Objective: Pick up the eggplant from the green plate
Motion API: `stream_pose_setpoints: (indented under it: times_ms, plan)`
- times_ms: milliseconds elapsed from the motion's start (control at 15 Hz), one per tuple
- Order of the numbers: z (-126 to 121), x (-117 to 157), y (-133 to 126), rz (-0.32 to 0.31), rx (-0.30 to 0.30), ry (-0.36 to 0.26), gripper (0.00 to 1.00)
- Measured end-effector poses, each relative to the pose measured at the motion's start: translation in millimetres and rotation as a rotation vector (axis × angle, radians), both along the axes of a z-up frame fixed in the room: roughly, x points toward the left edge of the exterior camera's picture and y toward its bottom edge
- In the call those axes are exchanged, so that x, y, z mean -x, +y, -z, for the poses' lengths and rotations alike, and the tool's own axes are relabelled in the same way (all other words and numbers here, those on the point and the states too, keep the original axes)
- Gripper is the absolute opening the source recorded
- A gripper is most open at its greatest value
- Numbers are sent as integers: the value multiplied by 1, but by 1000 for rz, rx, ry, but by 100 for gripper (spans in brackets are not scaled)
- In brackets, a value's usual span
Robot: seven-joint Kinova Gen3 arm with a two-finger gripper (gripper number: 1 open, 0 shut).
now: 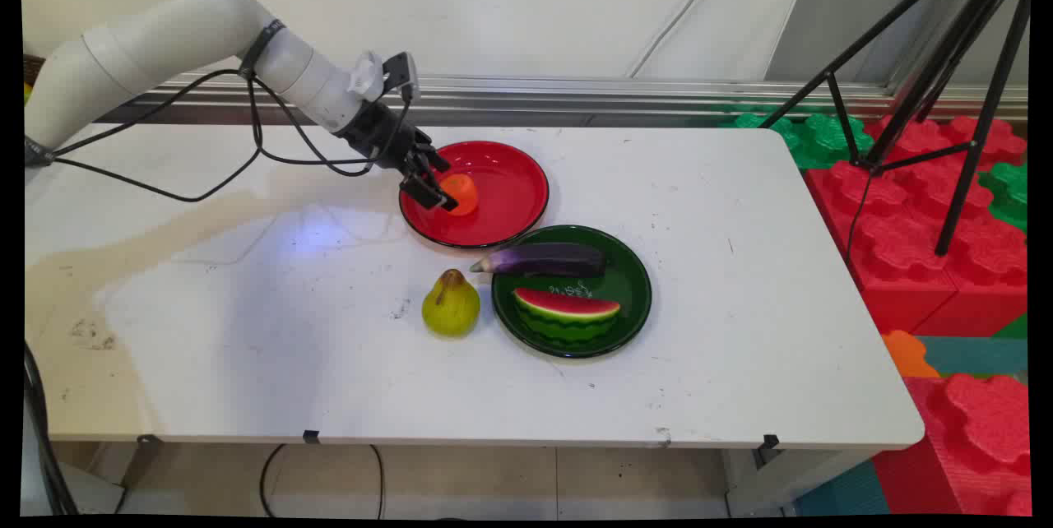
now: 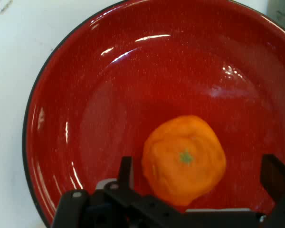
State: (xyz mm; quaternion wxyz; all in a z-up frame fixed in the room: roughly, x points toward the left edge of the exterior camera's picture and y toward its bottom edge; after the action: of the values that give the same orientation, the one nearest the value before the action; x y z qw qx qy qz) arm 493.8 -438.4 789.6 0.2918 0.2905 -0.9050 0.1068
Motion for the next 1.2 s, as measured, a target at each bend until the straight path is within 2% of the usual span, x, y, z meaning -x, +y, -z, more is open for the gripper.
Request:
stream_pose_setpoints:
  times_ms: [267, 600, 1200]
  plan:
    - [-2, 3, -1, 18, 10, -3, 100]
    - [-17, -1, 9, 38, 30, 0, 100]
    - [-69, 10, 45, 87, 73, 43, 100]
